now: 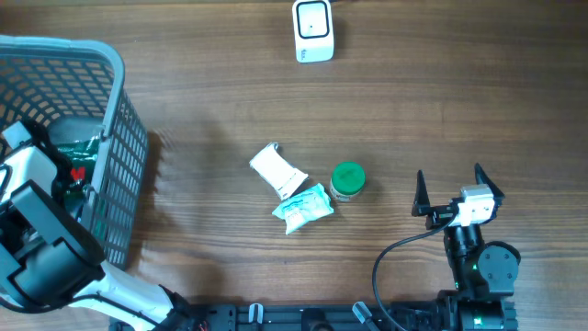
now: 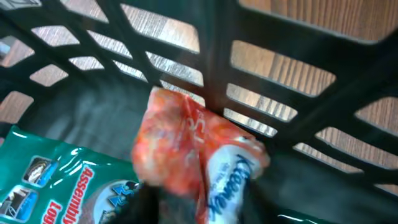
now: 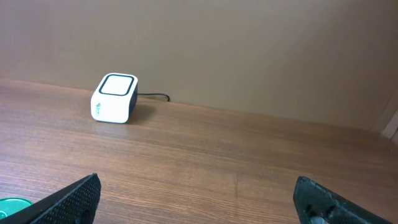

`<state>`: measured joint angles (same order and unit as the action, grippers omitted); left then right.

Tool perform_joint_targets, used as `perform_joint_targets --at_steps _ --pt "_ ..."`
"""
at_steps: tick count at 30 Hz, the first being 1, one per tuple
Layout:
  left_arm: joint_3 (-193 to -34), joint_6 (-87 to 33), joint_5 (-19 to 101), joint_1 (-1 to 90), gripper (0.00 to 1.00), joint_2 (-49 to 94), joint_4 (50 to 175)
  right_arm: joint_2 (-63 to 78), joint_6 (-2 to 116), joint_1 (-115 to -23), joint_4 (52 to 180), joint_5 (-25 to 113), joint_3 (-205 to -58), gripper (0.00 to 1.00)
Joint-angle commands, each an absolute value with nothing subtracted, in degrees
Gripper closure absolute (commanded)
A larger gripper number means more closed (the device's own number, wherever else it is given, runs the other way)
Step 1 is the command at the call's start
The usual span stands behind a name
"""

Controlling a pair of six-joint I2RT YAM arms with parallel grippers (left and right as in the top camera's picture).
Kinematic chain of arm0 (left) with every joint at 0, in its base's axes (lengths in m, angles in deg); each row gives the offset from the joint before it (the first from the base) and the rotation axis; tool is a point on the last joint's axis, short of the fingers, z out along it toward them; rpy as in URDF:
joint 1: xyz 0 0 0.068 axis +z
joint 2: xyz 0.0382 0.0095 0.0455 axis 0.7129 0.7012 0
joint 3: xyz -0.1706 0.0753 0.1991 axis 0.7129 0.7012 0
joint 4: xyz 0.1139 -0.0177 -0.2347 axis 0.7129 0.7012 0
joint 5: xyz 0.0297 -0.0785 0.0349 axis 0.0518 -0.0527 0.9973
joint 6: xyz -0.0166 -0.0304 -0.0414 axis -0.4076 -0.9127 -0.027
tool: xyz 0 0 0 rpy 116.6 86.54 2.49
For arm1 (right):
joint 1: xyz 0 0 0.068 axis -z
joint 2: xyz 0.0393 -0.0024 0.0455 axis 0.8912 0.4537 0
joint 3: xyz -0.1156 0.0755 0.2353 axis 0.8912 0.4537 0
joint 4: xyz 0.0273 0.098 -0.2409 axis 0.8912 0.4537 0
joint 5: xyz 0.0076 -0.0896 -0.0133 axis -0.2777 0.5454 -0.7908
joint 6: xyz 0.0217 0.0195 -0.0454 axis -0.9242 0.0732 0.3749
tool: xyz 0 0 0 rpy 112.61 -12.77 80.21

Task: Scan the item barcode
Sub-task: 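Grasp the red tissue box in the basket with the left gripper, then drop the red tissue box on the table beside the jar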

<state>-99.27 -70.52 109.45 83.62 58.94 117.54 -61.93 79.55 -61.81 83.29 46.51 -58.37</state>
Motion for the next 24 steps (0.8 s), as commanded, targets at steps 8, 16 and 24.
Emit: perform_joint_targets --at_steps 8,16,24 --pt "-114.61 -68.69 104.66 76.04 0.96 51.09 136.08 -62.23 79.85 -62.05 83.03 46.9 -58.31 0.0" --pt "-138.3 -68.71 65.73 60.35 0.93 27.75 141.32 -62.23 79.87 -62.05 83.03 46.9 -58.31 0.0" --pt "-129.36 -61.32 86.93 10.47 0.95 40.67 142.61 -62.23 79.85 -62.05 83.03 46.9 -58.31 0.0"
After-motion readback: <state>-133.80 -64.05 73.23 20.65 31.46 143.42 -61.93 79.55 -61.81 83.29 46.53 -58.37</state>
